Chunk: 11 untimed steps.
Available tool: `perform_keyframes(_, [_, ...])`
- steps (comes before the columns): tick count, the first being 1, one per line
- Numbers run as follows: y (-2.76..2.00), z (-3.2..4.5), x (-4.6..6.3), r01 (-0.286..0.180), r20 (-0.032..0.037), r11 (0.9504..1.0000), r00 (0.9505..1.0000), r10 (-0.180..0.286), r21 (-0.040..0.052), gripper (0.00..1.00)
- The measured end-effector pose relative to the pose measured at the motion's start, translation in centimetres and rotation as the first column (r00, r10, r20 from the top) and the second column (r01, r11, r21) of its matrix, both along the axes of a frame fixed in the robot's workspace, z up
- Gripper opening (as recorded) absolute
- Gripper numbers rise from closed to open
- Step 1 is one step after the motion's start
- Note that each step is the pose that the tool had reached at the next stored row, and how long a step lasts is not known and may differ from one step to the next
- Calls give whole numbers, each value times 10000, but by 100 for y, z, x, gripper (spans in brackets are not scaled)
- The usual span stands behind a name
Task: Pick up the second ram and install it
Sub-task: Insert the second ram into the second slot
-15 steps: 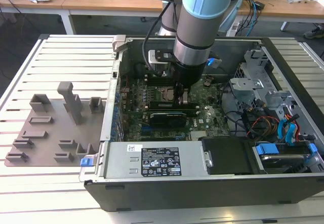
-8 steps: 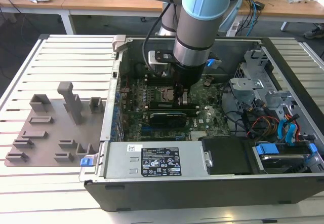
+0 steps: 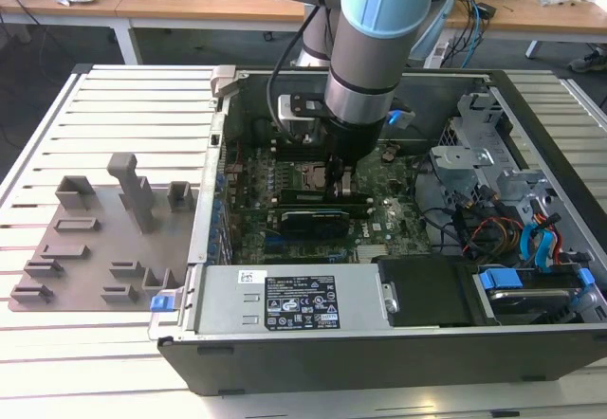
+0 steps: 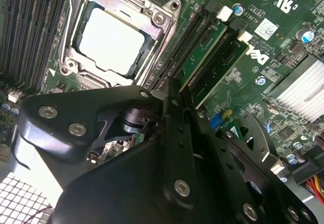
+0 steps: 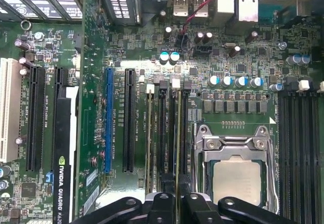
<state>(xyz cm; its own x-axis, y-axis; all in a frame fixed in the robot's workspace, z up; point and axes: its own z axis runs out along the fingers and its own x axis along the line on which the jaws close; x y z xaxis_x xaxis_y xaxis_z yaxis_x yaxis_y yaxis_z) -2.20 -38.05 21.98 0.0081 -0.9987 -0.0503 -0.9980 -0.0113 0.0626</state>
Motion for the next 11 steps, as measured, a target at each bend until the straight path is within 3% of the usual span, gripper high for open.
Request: perform_keyframes(11, [-1,-24,0,-42,-1,10000,10000,42,15,14])
